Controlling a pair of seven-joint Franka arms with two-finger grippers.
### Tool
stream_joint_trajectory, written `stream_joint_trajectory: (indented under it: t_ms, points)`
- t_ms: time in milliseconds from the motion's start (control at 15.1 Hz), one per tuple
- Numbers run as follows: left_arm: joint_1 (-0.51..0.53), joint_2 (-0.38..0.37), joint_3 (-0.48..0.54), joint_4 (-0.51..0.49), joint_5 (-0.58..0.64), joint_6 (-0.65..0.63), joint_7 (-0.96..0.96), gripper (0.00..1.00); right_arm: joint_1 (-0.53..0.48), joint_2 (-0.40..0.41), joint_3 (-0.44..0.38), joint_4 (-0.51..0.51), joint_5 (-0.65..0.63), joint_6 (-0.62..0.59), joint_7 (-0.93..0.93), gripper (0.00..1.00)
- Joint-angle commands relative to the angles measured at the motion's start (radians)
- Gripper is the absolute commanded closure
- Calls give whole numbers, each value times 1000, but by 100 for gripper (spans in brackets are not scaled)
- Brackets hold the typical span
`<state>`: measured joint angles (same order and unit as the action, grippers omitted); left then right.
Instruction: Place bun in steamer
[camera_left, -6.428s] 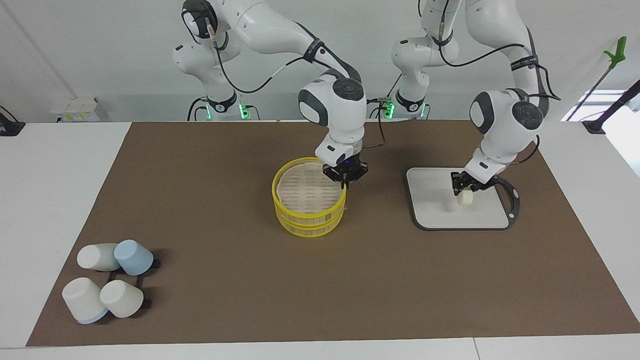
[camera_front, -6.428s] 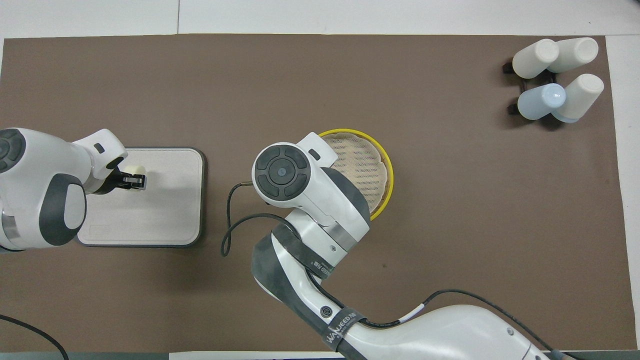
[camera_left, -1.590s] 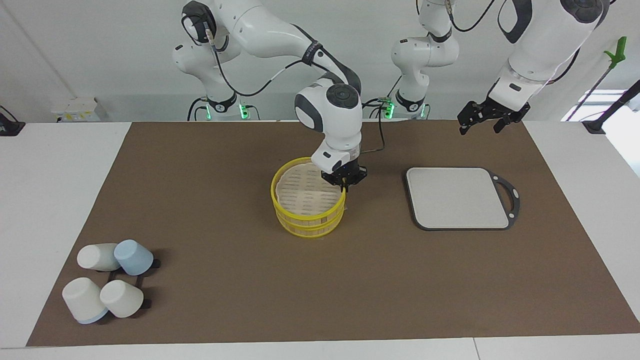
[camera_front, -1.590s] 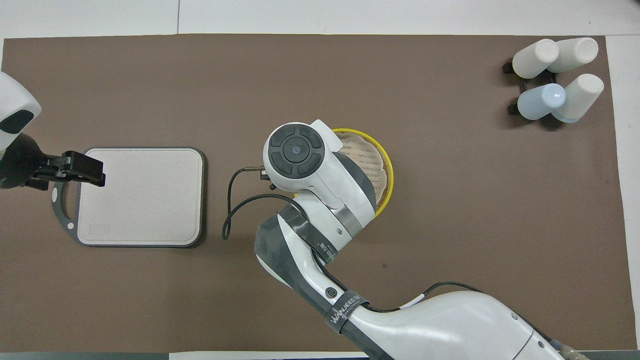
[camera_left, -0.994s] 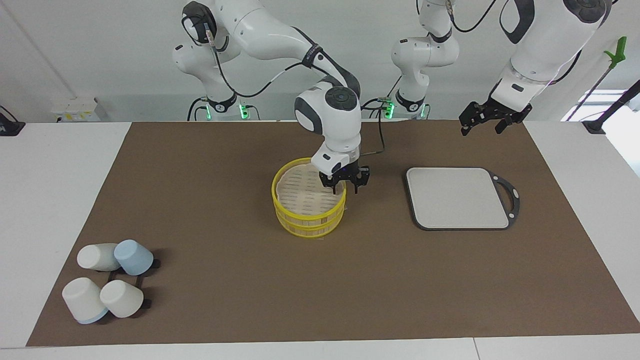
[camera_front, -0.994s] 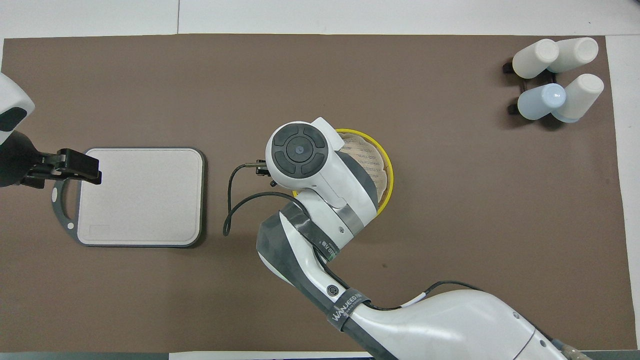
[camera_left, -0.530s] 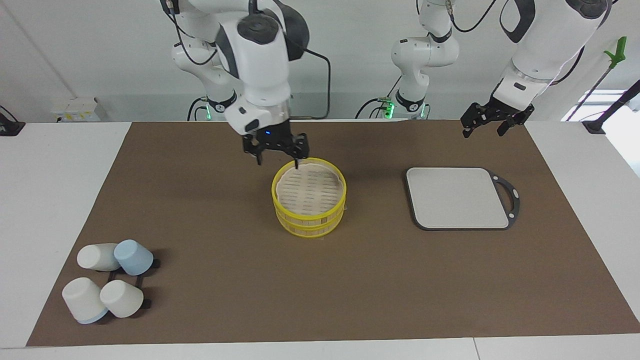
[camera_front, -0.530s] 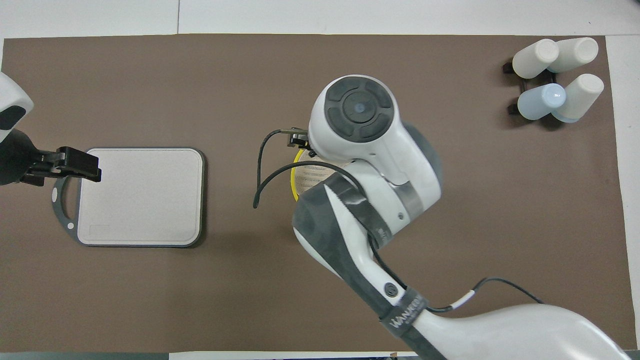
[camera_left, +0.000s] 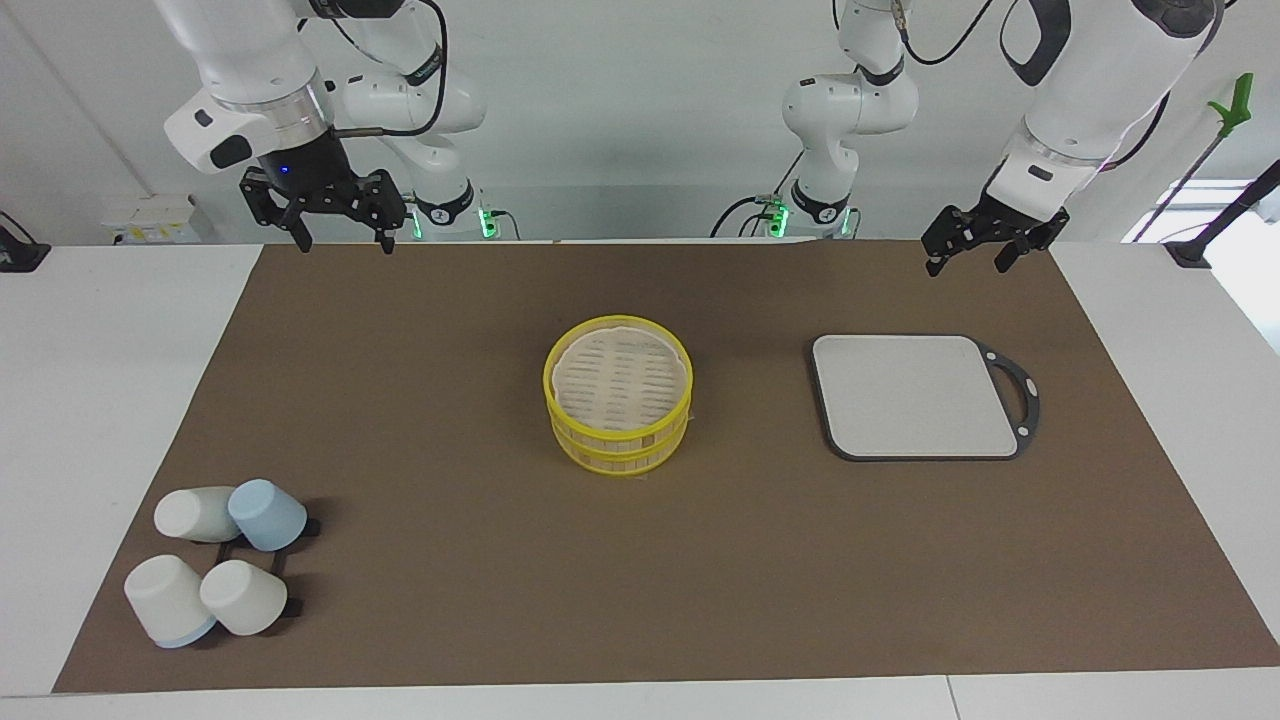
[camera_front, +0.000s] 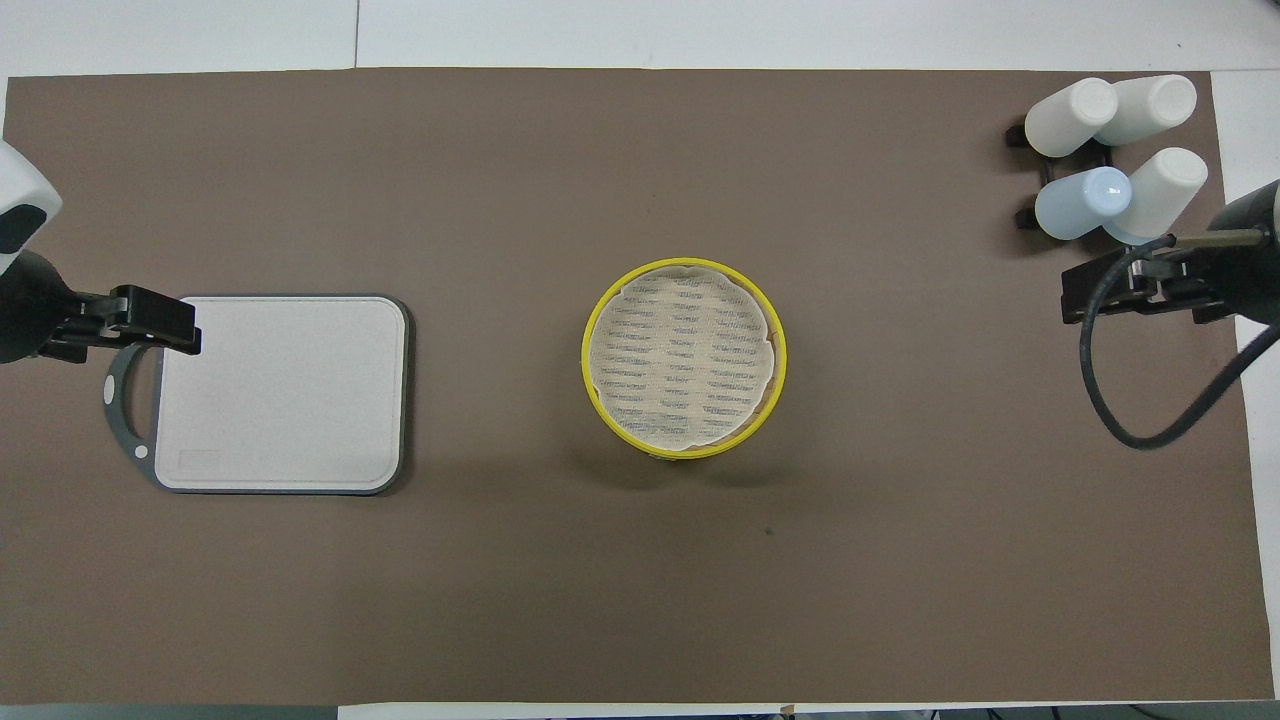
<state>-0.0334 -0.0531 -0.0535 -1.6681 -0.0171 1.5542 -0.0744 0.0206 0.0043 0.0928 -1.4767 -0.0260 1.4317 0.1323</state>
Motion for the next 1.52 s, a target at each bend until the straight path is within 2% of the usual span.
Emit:
stream_joint_trajectory:
  t_ms: [0,464,1060,1458]
  points:
    - [-3,10,6,14,11,6,13,0,-13,-32,5,-65,5,33,-57,0]
    - [-3,10,6,16,11,6,13,0,24,-29,-54,-62,3,68,-68,0]
    - [-3,10,6,16,11,7,12,0,21,-3,-68,-22,3,55,-68,0]
    - [-3,10,6,16,11,9,12,0,15,-4,-119,-30,21,58,-66,0]
